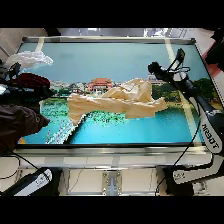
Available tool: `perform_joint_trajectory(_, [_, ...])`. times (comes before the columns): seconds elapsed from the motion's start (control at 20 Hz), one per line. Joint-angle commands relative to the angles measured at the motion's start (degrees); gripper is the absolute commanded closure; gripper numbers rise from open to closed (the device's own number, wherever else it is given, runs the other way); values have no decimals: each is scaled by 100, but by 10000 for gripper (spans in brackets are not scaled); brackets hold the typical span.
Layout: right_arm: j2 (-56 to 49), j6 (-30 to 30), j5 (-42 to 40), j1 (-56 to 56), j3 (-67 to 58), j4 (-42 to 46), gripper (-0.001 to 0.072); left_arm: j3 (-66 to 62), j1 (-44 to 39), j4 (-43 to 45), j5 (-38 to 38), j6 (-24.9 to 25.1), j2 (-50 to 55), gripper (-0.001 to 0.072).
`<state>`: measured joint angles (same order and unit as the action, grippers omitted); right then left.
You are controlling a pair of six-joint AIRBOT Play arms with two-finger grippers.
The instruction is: Fold the shirts.
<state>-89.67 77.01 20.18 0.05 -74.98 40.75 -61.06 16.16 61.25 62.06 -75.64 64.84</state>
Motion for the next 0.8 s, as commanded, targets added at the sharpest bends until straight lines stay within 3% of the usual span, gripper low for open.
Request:
perform_joint_trajectory(0.0, [345, -114, 1019, -501, -391, 533, 257, 2, 2, 0, -22, -50, 4, 104])
perform_joint_trajectory(0.2, [1357, 11, 3735, -1228, -457, 2509, 257, 17, 2, -48, -46, -155, 4, 104])
perform_joint_trajectory(0.3, [1639, 4, 4599, -1440, -114, 2894, 256, 42, 2, -136, -83, -155, 24, 104])
perform_joint_trajectory(0.45, [1792, -26, 4607, -1537, 1010, 2566, 256, 118, 0, -146, -98, -155, 109, 104])
perform_joint_trajectory(0.6, [1773, -605, 3849, -1370, 1965, 1401, 256, 221, 0, -170, -98, -155, 173, 104])
perform_joint_trajectory(0.75, [1661, -610, 3582, -1252, 2164, 1604, 256, 238, 0, -173, -98, -155, 173, 104])
